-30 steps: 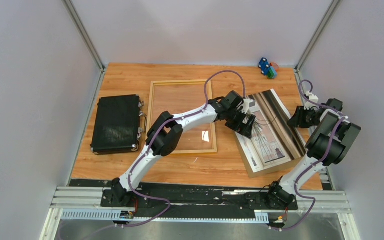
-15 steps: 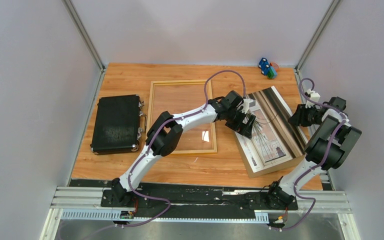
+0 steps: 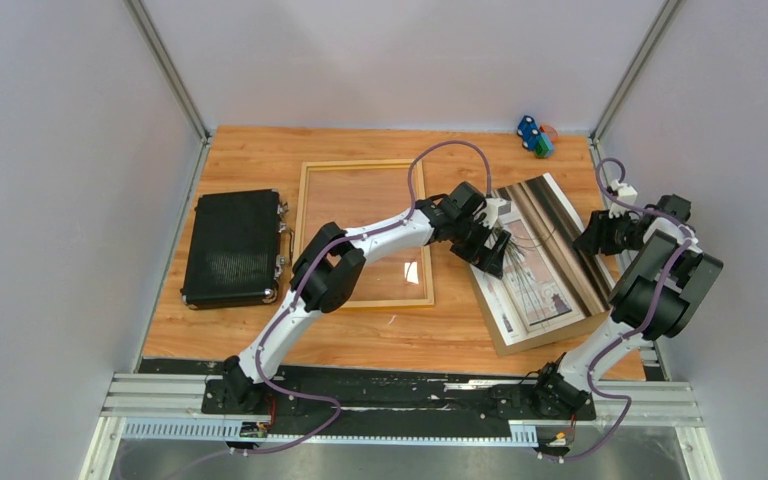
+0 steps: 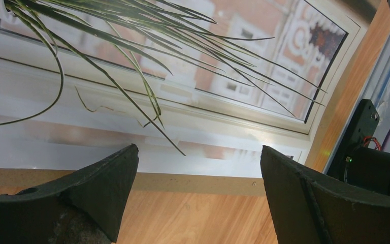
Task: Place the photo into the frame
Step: Turn over the photo at the center of the board.
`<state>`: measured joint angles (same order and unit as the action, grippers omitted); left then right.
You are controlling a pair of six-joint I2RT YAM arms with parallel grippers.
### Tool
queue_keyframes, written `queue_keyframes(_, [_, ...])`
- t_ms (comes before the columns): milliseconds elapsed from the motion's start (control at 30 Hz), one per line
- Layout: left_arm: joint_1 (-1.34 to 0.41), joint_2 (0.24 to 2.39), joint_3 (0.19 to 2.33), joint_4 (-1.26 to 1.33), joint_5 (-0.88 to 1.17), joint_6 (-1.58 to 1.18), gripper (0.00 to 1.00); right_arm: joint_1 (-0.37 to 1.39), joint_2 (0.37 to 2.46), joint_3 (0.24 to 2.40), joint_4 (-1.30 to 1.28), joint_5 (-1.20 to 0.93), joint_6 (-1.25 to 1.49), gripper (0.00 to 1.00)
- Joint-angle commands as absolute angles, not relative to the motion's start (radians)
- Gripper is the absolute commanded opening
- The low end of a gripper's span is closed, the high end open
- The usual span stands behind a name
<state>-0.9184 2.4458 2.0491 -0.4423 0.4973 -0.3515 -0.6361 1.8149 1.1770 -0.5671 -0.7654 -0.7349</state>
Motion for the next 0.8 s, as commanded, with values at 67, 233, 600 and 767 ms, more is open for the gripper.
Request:
queue_keyframes(67, [-0.935,2.490,2.011,-0.475,0.473,-0.323,1.00,-0.607,1.807,1.199,-0.657,-0.899,-0.762,0.47])
queue_keyframes(233, [-0.935,2.491,2.015,-0.480,0.470,-0.315,1.00,-0.582,1.803,1.207,-0.693,-0.918,-0.784,0.47])
queue_keyframes(600, [-0.935,2.494,2.016,-0.483,0.463,-0.309,1.00,-0.557,1.785,1.224,-0.695,-0.850,-0.790,0.50])
queue_keyframes(767, [-0.934,2.494,2.015,-0.485,0.459,-0.304,1.00,-0.537,1.805,1.227,-0.687,-0.797,-0.796,0.52])
